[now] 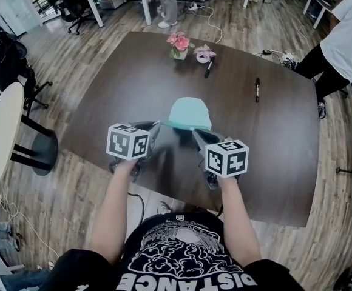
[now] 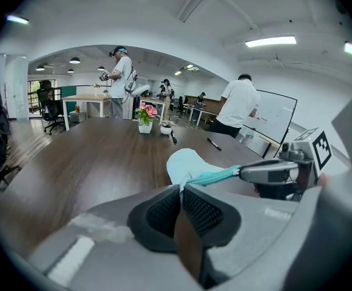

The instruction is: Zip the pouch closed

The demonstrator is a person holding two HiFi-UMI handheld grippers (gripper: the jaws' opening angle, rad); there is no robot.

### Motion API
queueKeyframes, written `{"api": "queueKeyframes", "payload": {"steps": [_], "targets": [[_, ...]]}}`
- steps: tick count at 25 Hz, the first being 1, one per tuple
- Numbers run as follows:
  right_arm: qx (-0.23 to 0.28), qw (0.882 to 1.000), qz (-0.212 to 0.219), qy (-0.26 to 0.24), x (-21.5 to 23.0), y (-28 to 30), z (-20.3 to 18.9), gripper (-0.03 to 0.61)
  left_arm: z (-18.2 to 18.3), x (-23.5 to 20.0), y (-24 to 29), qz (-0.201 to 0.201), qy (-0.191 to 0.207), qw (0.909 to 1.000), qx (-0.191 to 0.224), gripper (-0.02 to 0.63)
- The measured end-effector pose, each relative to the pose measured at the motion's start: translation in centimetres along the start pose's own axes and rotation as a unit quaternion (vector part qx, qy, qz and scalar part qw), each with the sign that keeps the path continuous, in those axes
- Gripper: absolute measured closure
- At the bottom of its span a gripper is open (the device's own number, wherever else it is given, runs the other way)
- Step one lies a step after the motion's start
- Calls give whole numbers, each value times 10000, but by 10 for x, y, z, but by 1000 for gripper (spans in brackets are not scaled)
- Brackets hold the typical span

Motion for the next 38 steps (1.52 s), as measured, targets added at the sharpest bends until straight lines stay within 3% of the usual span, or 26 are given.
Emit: {"api": "queueKeyframes", "payload": {"steps": [38], "targets": [[27, 9999, -79, 76, 6, -5, -2, 572, -9, -7, -2, 140, -177, 9997, -21, 591]]}}
Point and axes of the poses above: the fingertips, and each gripper's own axes: y forward along the fingers, x to its right, z out of its top, the point moved 9 cm from there along -y, backward along the fingers, and after that the axes turned 7 degrees about y, right-handed, at the moved point
